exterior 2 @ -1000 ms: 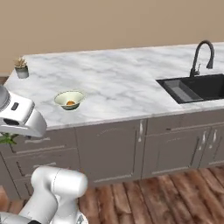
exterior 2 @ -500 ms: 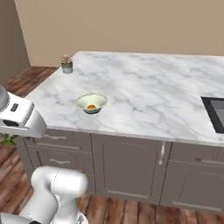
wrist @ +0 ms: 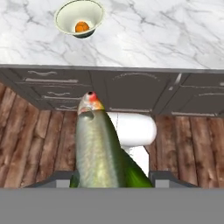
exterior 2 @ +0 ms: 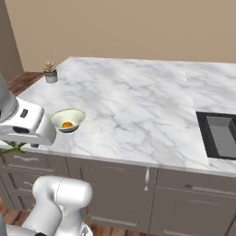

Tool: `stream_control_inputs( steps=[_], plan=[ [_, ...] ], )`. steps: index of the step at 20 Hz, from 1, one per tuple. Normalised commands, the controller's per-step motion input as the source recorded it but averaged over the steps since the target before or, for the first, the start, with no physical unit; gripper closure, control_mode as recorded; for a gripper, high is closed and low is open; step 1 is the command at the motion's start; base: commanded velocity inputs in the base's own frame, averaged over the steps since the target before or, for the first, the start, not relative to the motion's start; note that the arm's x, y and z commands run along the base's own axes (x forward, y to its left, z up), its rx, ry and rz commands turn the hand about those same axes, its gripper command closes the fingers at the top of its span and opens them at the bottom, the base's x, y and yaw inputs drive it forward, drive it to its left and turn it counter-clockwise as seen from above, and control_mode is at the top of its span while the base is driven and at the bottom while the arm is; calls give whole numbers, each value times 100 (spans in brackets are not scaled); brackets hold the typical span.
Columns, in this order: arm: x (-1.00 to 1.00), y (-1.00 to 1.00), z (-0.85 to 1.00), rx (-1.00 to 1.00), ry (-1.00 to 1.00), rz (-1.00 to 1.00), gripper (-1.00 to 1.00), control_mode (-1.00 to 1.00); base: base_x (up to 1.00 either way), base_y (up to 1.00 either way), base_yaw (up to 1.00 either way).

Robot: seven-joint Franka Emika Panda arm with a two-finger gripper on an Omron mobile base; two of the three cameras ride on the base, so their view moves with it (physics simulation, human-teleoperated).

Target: Take the tangerine, orange, and fish from the freezer and place them in the bowl on the counter.

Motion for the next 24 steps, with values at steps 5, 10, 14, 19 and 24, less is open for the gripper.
stream_control_inputs(
  steps=[5, 10, 14, 19, 24],
  plan=[
    [0, 0, 0, 0, 0, 0, 100, 100, 61, 17, -18],
    [0, 0, 0, 0, 0, 0, 100, 100, 4, 71, -2],
    [0, 0, 0, 0, 0, 0, 100, 100, 13, 73, 0],
    [0, 0, 0, 0, 0, 0, 100, 100, 46, 20, 0],
    [0, 0, 0, 0, 0, 0, 100, 100, 58, 0, 0]
  ],
)
